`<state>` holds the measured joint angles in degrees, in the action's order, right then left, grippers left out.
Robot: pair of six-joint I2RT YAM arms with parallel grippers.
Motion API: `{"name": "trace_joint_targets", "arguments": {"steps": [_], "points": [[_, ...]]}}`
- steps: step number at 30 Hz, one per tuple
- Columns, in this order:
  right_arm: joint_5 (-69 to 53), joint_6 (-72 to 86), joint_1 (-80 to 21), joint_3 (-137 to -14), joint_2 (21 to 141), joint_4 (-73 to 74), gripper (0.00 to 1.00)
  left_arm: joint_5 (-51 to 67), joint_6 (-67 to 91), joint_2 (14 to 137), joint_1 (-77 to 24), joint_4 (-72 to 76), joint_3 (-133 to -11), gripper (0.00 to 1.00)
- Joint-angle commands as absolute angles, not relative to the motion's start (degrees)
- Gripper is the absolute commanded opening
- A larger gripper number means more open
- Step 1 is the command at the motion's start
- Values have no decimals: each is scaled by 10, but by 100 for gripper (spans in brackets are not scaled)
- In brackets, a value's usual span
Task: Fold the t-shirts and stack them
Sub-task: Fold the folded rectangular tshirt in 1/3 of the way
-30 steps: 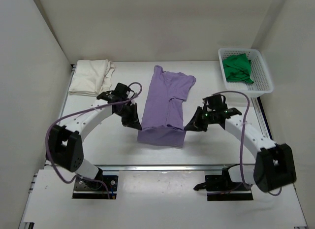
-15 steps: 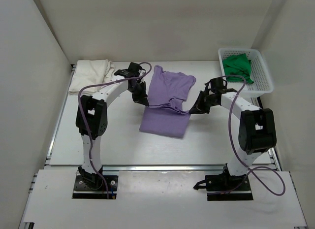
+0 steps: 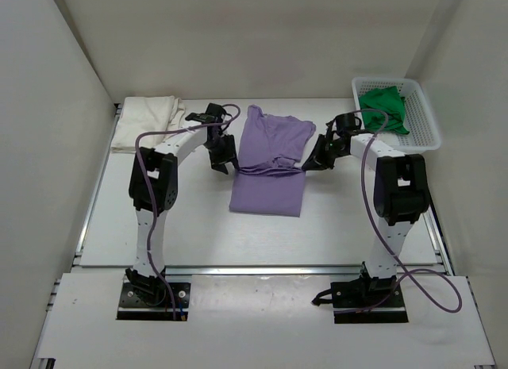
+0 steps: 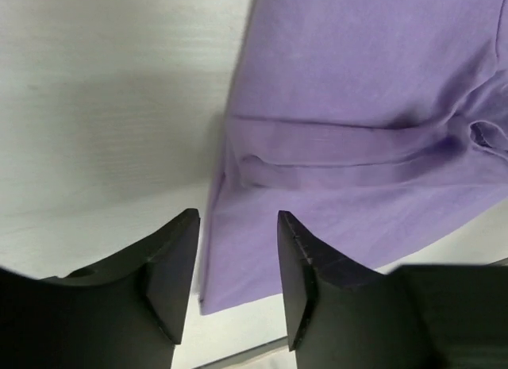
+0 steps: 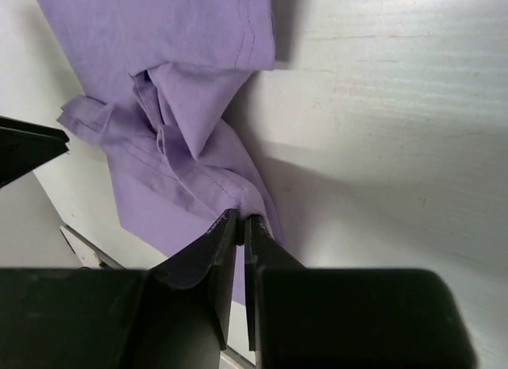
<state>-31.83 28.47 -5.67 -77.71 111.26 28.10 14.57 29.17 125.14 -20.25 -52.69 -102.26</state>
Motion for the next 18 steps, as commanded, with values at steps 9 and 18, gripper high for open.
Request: {"name": "trace_joint_targets", "arguments": {"steps": [9, 18], "points": [[-246, 215, -88, -856, 1052, 370, 35, 192, 300, 1071, -217, -463, -907, 51], [-300, 258, -173, -790, 1061, 289, 7, 238, 359, 1020, -248, -309, -676, 48]]}}
